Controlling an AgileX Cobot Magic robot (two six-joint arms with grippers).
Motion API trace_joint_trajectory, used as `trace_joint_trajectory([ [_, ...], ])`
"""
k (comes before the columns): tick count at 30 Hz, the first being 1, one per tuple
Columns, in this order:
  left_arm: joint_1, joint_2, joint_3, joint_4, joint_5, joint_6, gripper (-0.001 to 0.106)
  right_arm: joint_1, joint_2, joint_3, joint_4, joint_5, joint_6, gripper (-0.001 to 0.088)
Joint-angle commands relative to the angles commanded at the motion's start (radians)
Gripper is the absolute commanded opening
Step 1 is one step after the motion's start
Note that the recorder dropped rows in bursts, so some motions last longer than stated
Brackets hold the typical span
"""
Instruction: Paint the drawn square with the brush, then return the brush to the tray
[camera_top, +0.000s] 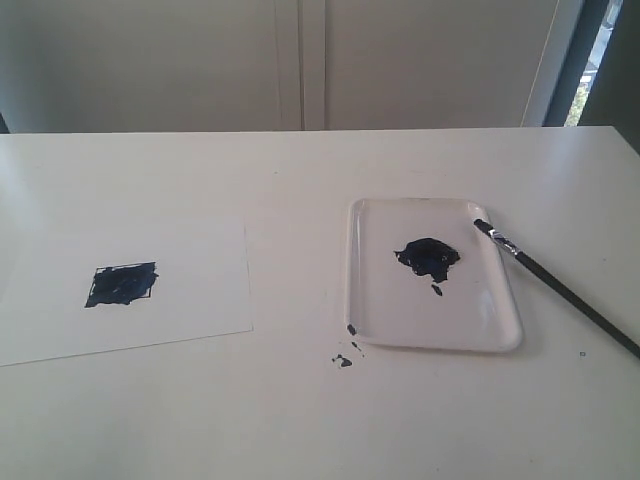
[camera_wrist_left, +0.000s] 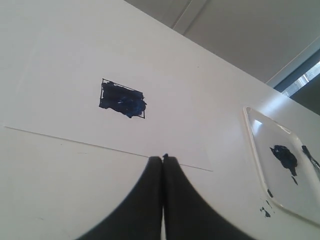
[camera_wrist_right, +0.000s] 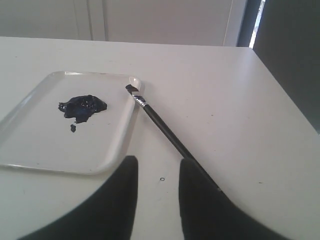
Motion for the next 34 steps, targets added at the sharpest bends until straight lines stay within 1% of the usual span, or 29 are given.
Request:
trace_joint_trajectory([
  [7,0.0,0.0,0.009,0.0,0.0,0.0,0.0,0.0,0.0,0.0,0.0,0.0,0.0,0.0282],
  [12,0.0,0.0,0.069,0.0,0.0,0.0,0.0,0.0,0.0,0.0,0.0,0.0,0.0,0.0282],
  [21,0.0,0.0,0.07,-0.001,-0.014,0.007,0.0,0.0,0.0,0.0,0.0,0.0,-0.002,0.0282],
  [24,0.0,0.0,0.07,0.042,-0.016,0.006,0.0,0.0,0.0,0.0,0.0,0.0,-0.002,0.0282],
  [26,0.0,0.0,0.07,0.131,-0.05,0.006,0.0,0.0,0.0,0.0,0.0,0.0,-0.002,0.0282],
  [28,0.0,0.0,0.07,0.185,-0.058,0.006,0.0,0.0,0.0,0.0,0.0,0.0,-0.002,0.0282],
  [34,0.0,0.0,0.07,0.187,-0.06,0.006,0.0,0.0,0.0,0.0,0.0,0.0,-0.002,0.0282],
])
